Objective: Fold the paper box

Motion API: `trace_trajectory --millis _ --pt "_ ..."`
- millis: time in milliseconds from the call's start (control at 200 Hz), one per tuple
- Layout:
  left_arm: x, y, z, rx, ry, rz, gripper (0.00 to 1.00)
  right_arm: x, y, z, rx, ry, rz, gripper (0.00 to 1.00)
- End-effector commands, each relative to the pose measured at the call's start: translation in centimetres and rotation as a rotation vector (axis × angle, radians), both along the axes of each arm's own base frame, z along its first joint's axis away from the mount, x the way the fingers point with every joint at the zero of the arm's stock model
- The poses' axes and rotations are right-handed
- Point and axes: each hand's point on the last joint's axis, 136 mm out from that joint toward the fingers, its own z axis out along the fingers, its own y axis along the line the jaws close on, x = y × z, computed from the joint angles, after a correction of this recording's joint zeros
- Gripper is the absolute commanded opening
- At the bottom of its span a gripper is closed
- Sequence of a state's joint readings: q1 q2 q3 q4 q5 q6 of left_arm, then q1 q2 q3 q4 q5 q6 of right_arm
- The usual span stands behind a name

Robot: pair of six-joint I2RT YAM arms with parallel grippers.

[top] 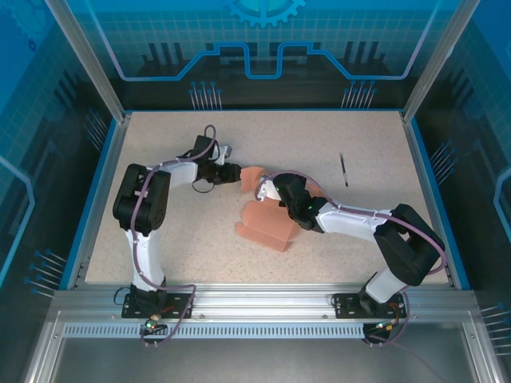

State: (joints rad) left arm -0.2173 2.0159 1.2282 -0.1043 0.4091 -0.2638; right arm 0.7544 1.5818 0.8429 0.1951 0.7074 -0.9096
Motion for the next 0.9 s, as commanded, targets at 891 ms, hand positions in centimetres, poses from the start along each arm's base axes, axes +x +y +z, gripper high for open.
trace_trajectory --millis 891 --pt "-5.2 -4.2 4.6 -0.049 -0.193 -0.214 0.51 0.5 -0.5 0.4 0.054 0.012 -0.026 0.00"
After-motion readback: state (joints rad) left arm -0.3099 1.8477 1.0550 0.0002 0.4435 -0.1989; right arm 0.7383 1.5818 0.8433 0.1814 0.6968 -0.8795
